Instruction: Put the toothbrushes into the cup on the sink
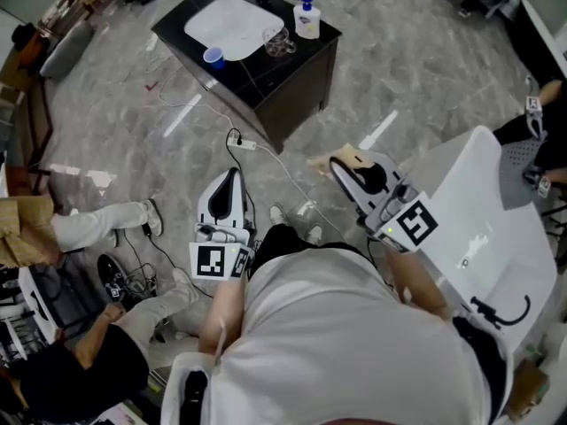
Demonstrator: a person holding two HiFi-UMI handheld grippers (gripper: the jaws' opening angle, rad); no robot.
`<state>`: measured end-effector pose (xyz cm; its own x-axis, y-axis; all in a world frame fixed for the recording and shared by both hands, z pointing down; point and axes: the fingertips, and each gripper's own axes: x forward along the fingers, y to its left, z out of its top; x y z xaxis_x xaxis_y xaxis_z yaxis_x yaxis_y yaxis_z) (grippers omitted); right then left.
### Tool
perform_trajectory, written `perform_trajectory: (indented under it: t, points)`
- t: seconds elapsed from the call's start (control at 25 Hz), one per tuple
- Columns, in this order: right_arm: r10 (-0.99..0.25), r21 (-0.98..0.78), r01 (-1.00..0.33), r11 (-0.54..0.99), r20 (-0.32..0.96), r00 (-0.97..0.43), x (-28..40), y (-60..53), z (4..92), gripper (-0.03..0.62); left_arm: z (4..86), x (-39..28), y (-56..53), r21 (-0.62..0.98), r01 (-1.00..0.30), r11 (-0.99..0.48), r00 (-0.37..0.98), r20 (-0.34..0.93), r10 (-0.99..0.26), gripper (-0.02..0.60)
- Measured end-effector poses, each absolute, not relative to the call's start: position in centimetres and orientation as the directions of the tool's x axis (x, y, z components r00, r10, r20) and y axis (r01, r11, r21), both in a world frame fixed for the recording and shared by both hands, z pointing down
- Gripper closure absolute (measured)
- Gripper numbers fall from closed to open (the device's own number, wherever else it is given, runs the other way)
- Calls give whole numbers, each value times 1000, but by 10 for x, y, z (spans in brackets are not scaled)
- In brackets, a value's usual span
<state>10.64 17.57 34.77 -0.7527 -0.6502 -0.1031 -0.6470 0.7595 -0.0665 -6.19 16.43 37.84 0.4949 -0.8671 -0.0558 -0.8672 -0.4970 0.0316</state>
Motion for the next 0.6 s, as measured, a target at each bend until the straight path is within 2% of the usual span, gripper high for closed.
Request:
perform_trajectory:
  t: [0.6]
  points:
    - [-681,-39,-681,731,-113,-724,112,164,337,538,381,-50,137,55,-834,-549,545,-78,-835,578]
